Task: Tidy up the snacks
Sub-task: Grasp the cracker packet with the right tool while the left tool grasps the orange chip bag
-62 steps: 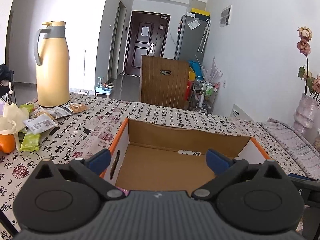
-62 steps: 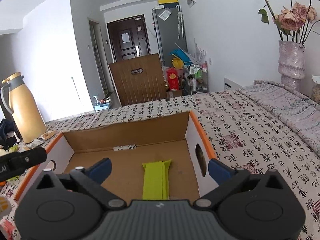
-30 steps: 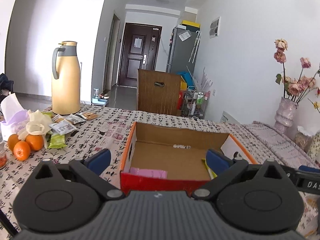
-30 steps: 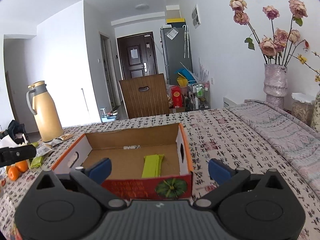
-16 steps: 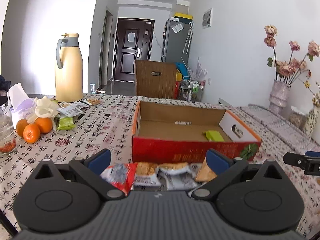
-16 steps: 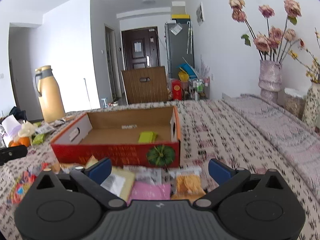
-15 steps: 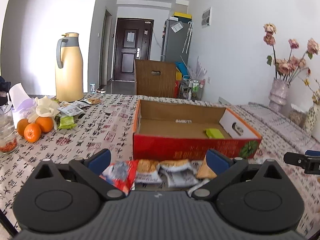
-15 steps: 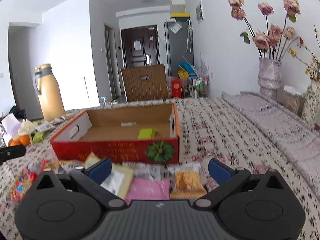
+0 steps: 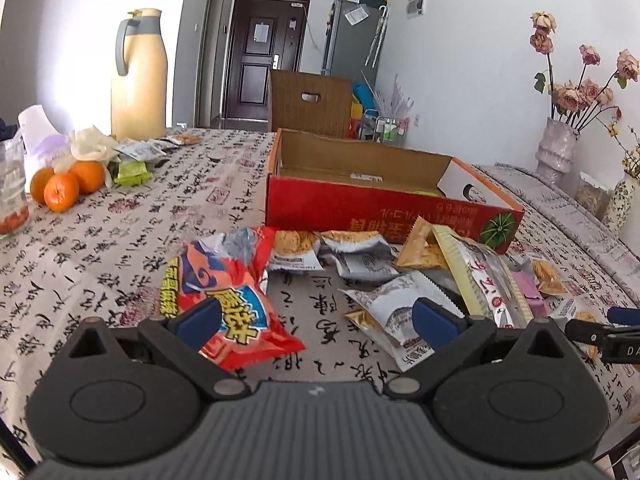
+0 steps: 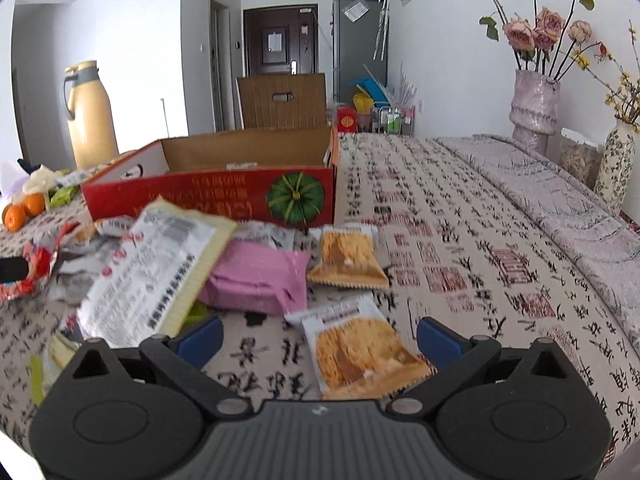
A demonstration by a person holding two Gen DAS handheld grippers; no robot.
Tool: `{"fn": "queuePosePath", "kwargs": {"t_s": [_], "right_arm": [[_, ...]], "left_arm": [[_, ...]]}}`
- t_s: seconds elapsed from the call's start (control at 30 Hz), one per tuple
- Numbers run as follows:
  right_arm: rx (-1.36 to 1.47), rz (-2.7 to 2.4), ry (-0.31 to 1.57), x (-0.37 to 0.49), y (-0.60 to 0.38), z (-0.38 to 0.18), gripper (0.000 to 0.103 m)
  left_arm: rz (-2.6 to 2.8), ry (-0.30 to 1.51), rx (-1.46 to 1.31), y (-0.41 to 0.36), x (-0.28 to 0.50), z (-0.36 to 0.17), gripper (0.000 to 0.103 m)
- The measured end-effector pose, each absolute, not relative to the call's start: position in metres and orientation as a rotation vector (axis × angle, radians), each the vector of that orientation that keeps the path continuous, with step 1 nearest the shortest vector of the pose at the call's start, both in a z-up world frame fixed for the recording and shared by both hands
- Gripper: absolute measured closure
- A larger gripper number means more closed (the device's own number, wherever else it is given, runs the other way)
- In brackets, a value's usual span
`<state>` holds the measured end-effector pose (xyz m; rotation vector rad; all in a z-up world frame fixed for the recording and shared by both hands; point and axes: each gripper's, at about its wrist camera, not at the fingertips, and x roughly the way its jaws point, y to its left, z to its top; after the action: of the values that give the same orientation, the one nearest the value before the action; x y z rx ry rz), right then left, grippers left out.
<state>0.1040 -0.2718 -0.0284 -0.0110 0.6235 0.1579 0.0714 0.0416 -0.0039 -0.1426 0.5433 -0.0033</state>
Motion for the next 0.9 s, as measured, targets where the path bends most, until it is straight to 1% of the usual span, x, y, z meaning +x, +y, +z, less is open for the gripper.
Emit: {"fn": "queuePosePath", "kwargs": {"t_s": [0.13, 0.17, 0.3, 0.43, 0.5, 0.53, 0.57, 0.6, 0.73, 0.9], "right_arm": [[-0.002, 0.158, 0.641, 0.114, -0.279, -0.033, 0.0], [-0.007, 0.156, 0.643, 0.116, -0.28, -0.033, 0.002], [-0.04, 0.177, 0.683, 0.129, -0.28, -0.039, 0.016], [-0.029, 0.181, 0.699, 0.135, -0.282, -0.046, 0.026], [-0.022, 0.169, 0.689, 0.135, -0.283, -0.047, 0.04], [-0.016, 0.161, 0.685, 0.135, -0.284, -0.047, 0.044], [-0.012, 0.147, 0.681, 0.135, -0.285, -0.046, 0.053], [-0.007, 0.137, 0.679, 0.134, -0.286, -0.045, 0.058], [0.019, 0.134, 0.666, 0.131, -0.287, -0.045, 0.062], [0.057, 0.108, 0.615, 0.124, -0.282, -0.041, 0.063]], "left_arm": [[-0.012, 0.55, -0.141, 0.038, 0.072, -0.007, 0.0], [-0.014, 0.551, -0.142, 0.038, 0.073, -0.007, 0.0], [-0.011, 0.557, -0.145, 0.037, 0.074, -0.008, 0.0], [-0.004, 0.561, -0.153, 0.038, 0.075, -0.009, 0.0], [-0.004, 0.565, -0.15, 0.038, 0.076, -0.009, 0.0], [-0.006, 0.566, -0.149, 0.038, 0.076, -0.009, 0.0], [-0.006, 0.567, -0.147, 0.037, 0.076, -0.009, 0.0], [-0.005, 0.568, -0.147, 0.037, 0.077, -0.009, 0.0], [-0.003, 0.571, -0.154, 0.04, 0.078, -0.011, 0.0], [0.004, 0.572, -0.156, 0.042, 0.079, -0.011, 0.0]]}}
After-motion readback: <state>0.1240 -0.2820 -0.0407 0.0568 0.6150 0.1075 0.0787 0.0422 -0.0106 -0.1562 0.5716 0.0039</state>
